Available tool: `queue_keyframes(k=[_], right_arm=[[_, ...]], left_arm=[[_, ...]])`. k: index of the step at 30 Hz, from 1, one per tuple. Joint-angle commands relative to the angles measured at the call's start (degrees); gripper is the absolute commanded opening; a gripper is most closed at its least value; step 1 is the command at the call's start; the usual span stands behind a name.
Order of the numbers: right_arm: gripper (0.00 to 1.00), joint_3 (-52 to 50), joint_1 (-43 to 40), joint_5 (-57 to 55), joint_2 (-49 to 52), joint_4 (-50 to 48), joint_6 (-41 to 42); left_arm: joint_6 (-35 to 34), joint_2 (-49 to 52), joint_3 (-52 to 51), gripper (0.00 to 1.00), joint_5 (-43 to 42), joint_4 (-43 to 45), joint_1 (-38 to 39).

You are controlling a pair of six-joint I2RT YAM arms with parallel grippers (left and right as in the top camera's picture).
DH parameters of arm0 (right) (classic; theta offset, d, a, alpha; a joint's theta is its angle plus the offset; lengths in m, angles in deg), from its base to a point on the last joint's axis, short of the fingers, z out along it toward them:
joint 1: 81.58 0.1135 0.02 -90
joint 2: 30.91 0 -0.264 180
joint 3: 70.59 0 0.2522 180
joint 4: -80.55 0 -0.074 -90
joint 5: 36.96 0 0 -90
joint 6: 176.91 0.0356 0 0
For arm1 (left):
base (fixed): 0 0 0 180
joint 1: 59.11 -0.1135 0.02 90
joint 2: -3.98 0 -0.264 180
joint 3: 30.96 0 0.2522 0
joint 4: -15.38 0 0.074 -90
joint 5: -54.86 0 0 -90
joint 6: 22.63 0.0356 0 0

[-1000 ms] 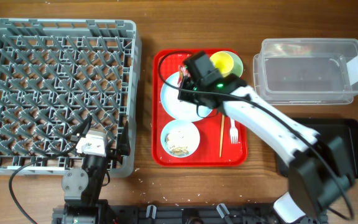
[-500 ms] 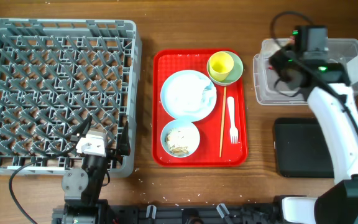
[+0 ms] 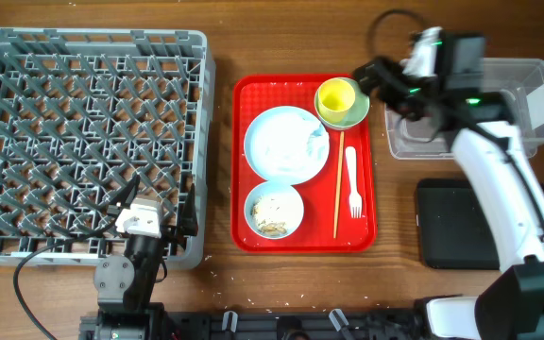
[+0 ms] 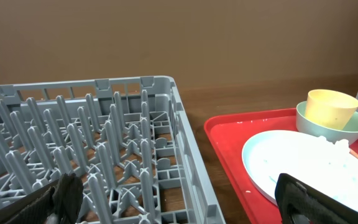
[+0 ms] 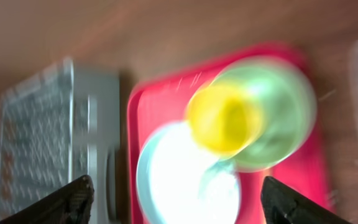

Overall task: Sort waste into correct bins and load items into the dishwasher rack
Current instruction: 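Move the right gripper back to the plate and grasp the white tissue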

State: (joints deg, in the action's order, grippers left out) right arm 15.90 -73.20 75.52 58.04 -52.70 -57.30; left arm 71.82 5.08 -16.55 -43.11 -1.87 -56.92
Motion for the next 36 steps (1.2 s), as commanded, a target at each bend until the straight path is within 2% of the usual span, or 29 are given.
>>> queue_keyframes(k=[1, 5, 6, 9, 11, 15, 16, 18, 23, 26, 28, 29, 30, 31, 36], right_arm=[[0.89, 0.5, 13.2, -14.6, 1.5, 4.0, 3.2], [0.83, -1.5, 26.6, -31.9, 7.9, 5.4, 22.8], [0.82, -1.5, 28.8, -34.8, 10.9, 5.0, 25.2], [0.81, -1.5, 30.3, -36.3, 17.1, 0.1, 20.1], [0.79, -1.5, 30.2, -35.8, 19.9, -0.5, 19.9], [0.6, -1.5, 30.2, -35.1, 21.0, -0.7, 19.9], [0.52, -1.5, 30.2, -35.1, 21.0, -0.9, 19.9], [0.45, -1.5, 30.2, -35.1, 21.0, -1.3, 19.9], [0.45, -1.5, 30.2, -35.3, 21.5, -1.7, 19.9], [0.33, -1.5, 30.2, -35.3, 21.5, -1.6, 19.9], [0.3, -1.5, 30.2, -35.3, 21.5, -1.6, 19.9], [0.22, -1.5, 30.2, -35.3, 21.5, -1.6, 19.9], [0.09, -1.5, 30.2, -35.3, 21.5, -1.6, 19.9], [0.04, -1.5, 30.2, -35.3, 21.5, -1.3, 19.9], [0.04, -0.4, 30.2, -35.4, 17.6, 2.3, 19.6]], left_arm=[[0.7, -0.4, -0.3, 1.0, -0.5, -0.2, 0.3], [0.7, -0.4, -0.3, 1.0, -0.5, -0.2, 0.3], [0.7, -0.4, -0.3, 1.0, -0.5, -0.2, 0.3], [0.7, -0.4, -0.3, 1.0, -0.5, -0.2, 0.3], [0.7, -0.4, -0.3, 1.0, -0.5, -0.2, 0.3], [0.7, -0.4, -0.3, 1.0, -0.5, -0.2, 0.3], [0.7, -0.4, -0.3, 1.0, -0.5, -0.2, 0.3], [0.7, -0.4, -0.3, 1.0, -0.5, -0.2, 0.3], [0.7, -0.4, -0.3, 1.0, -0.5, -0.2, 0.3], [0.7, -0.4, -0.3, 1.0, -0.5, -0.2, 0.3], [0.7, -0.4, -0.3, 1.0, -0.5, -0.2, 0.3], [0.7, -0.4, -0.3, 1.0, -0.5, -0.2, 0.3], [0.7, -0.4, -0.3, 1.0, -0.5, -0.2, 0.3], [0.7, -0.4, -0.3, 1.0, -0.5, -0.2, 0.3], [0.7, -0.4, -0.3, 1.0, -0.5, -0.2, 0.3]])
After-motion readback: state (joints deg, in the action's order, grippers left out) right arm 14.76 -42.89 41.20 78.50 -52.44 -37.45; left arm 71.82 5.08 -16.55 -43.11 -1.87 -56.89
